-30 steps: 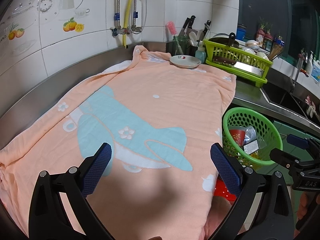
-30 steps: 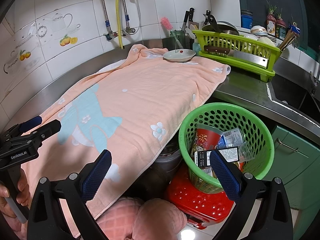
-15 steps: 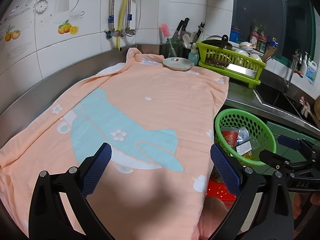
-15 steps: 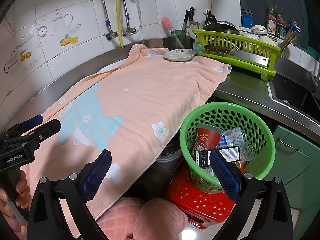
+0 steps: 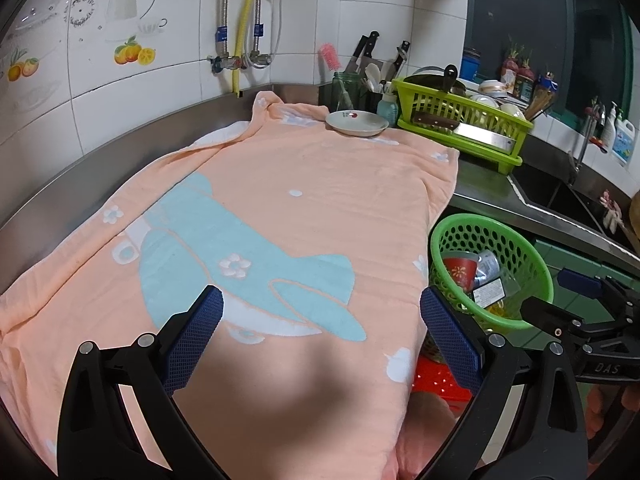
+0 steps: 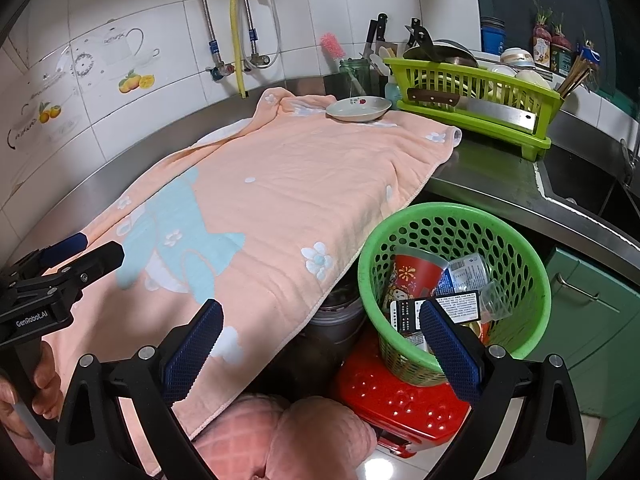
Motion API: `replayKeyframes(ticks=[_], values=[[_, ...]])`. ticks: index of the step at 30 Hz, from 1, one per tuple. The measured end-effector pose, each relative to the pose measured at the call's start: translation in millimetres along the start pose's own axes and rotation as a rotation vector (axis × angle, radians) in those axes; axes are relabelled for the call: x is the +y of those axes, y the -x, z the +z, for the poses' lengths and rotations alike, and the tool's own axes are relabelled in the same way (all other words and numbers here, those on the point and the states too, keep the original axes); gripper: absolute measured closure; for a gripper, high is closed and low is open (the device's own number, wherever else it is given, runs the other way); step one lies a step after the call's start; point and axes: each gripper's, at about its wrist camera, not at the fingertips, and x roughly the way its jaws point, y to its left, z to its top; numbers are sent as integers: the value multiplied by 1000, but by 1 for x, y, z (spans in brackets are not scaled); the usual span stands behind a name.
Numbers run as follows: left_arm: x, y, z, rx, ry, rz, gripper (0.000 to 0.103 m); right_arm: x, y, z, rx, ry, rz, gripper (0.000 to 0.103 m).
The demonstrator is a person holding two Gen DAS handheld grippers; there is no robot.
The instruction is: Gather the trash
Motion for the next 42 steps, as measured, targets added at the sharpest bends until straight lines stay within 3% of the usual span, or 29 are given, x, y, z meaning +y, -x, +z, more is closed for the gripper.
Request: replayKeyframes(ticks=[42], values=[[2, 2, 5, -11, -13, 10, 5, 2, -1, 2, 1, 4, 3, 8]])
